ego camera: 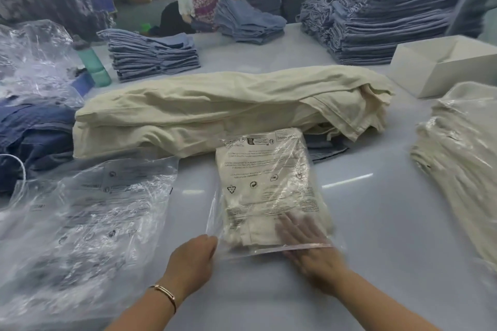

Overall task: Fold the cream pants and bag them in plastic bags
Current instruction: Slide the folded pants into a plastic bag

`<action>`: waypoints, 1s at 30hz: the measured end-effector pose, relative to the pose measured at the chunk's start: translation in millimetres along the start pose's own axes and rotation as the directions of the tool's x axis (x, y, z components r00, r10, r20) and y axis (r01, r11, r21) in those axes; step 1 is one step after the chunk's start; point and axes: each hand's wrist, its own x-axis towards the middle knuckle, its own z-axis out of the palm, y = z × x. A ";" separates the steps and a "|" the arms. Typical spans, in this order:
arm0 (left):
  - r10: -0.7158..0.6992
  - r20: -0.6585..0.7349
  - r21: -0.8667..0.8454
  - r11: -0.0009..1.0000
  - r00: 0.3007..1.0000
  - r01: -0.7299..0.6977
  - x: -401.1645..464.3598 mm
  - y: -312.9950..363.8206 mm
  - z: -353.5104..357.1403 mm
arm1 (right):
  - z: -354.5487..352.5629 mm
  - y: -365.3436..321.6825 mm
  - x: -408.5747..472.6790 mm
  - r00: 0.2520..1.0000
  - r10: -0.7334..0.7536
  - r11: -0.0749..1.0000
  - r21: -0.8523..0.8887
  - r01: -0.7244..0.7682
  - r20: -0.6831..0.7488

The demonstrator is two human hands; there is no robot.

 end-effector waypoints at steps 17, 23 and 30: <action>-0.127 -0.244 -0.458 0.889 0.961 0.001 -39.7 -29.3 13.5 | -28.1 24.7 -43.8 0.448 0.846 0.091 0.750 -0.655 0.289; -0.362 -0.198 -0.423 0.870 0.911 0.254 -50.3 -4.8 3.3 | -43.6 32.4 -50.0 0.436 0.658 -0.273 0.734 -0.622 0.614; -0.046 0.574 -0.817 -0.101 0.818 0.568 -48.6 180.6 18.7 | -50.9 34.3 -58.2 0.542 0.583 -0.080 0.707 -0.703 0.605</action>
